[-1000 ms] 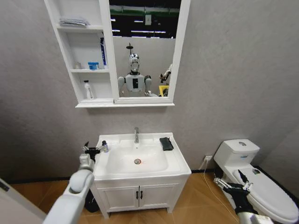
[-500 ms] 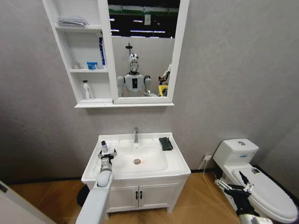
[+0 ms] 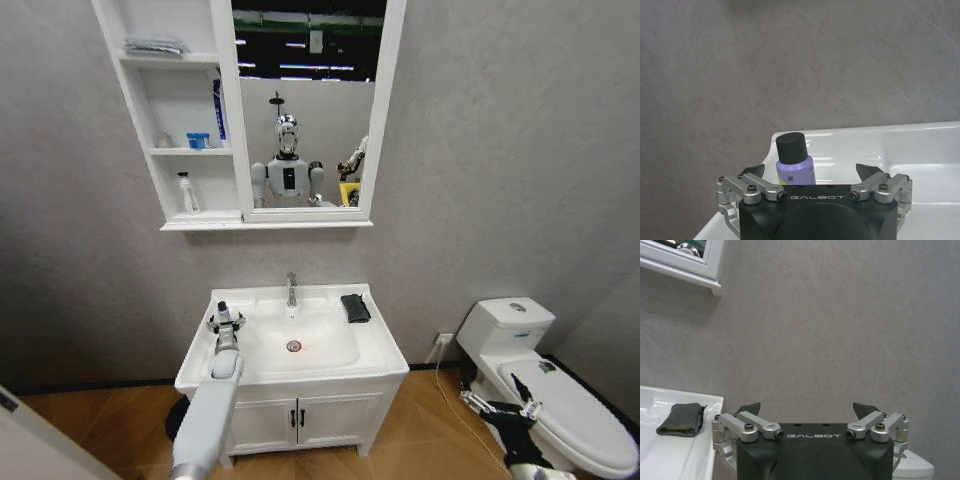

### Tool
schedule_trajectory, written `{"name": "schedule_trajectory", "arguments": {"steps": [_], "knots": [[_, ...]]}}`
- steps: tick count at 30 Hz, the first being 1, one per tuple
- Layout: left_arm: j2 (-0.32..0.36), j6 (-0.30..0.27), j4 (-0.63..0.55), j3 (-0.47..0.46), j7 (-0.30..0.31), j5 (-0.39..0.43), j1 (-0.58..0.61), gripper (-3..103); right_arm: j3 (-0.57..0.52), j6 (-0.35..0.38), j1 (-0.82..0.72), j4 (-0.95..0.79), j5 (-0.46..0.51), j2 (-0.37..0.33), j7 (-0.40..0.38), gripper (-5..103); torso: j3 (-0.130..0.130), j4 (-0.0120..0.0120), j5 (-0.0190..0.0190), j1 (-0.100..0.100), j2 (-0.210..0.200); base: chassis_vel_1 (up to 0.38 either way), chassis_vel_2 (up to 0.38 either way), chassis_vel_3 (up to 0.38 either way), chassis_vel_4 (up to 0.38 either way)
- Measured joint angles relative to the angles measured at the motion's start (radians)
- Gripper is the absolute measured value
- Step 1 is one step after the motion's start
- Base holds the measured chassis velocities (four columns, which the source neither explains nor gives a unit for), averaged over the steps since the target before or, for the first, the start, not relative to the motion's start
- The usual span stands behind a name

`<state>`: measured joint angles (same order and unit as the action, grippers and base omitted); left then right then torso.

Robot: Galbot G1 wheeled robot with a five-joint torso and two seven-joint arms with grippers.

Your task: Move facial cleanser and shampoo from washbasin to cabinet, then wipe washbasin with towel.

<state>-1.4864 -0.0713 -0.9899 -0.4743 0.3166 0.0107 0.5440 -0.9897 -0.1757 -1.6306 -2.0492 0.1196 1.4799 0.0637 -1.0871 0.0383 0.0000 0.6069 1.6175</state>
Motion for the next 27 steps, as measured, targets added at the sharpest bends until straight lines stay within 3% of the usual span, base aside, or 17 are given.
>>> {"name": "schedule_trajectory", "arguments": {"steps": [9,24,27], "knots": [[-0.017,0.0,0.139,-0.032,0.011,-0.032,-0.103,100,-0.001,-0.008,0.005,0.024,-0.003,-0.004,0.0,100,0.0,0.0002,0.0001,0.0,0.0,0.0,0.0,0.0,0.0],[-0.003,-0.02,0.194,-0.048,0.008,-0.017,-0.129,103,-0.002,-0.008,0.011,0.026,-0.003,-0.01,0.0,100,0.0,0.0001,0.0,0.0,0.0,0.0,0.0,0.0,0.0],[-0.005,-0.021,0.209,-0.052,0.001,-0.015,-0.138,95,-0.001,-0.008,0.014,0.025,-0.003,-0.01,0.0,100,0.0,0.0,0.0,0.0,0.0,0.0,0.0,0.0,0.0]]}}
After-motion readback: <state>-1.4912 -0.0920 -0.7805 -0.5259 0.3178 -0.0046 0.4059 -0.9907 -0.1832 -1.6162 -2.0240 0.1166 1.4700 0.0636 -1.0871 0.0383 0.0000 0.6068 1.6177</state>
